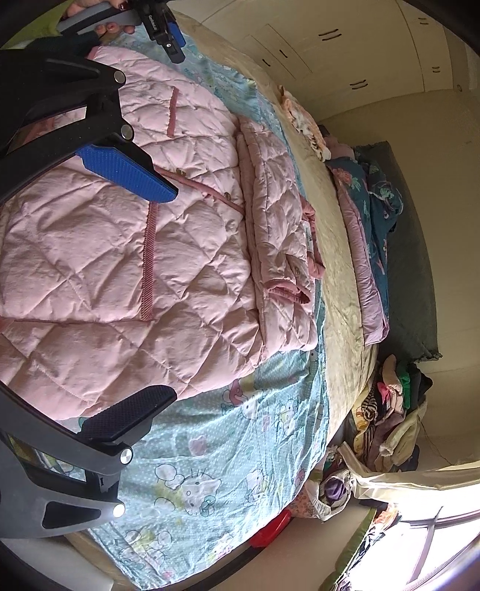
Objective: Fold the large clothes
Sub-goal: 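Move both tools toward the jacket hem, then grasp the ribbed hem of the jacket with both tools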
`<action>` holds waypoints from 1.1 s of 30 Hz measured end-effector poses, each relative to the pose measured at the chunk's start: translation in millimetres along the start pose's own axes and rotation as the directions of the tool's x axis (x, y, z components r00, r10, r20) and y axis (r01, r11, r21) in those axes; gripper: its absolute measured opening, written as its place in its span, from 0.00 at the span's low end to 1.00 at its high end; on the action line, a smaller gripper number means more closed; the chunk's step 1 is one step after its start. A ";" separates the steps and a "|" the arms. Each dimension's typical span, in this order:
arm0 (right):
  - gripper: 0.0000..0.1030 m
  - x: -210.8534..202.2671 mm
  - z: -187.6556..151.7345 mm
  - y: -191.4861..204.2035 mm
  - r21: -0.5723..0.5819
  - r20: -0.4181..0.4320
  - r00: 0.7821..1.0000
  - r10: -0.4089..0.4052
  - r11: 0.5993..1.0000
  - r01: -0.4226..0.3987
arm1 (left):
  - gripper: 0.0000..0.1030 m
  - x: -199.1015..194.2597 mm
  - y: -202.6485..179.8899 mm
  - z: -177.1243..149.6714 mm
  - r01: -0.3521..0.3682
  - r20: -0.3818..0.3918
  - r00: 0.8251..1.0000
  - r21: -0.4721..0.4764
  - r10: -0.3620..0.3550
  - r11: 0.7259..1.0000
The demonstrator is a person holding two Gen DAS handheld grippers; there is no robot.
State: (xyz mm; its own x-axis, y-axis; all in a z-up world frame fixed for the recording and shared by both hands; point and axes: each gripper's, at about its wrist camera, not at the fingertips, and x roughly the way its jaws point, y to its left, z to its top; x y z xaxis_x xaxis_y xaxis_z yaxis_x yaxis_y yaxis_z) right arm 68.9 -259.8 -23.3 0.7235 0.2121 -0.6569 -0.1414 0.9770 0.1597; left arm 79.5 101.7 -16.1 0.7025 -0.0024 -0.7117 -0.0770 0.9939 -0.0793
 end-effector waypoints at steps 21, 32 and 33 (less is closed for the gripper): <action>0.96 15.7 -47.1 -33.2 0.006 -0.112 0.993 -0.037 0.999 0.038 | 0.92 8.6 79.8 -58.5 -0.092 -0.102 0.992 -0.127 0.079 0.988; 0.96 9.9 -60.5 -40.3 -0.007 -0.150 0.988 -0.032 0.999 0.032 | 0.74 7.9 90.8 -83.1 0.026 -0.166 0.985 -0.163 -0.053 0.986; 0.96 8.9 -62.8 -41.9 -0.008 -0.156 0.987 -0.035 0.999 0.034 | 0.74 9.3 88.3 -85.1 0.035 -0.174 0.983 -0.161 -0.063 0.986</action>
State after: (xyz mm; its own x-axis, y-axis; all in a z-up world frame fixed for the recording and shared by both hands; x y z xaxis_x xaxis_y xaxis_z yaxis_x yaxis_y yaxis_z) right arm 38.8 -297.4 -82.1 0.6133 0.1791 -0.7693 -0.1220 0.9837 0.1318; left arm 19.0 180.0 -89.1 0.5722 -0.0845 -0.8158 -0.1650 0.9625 -0.2154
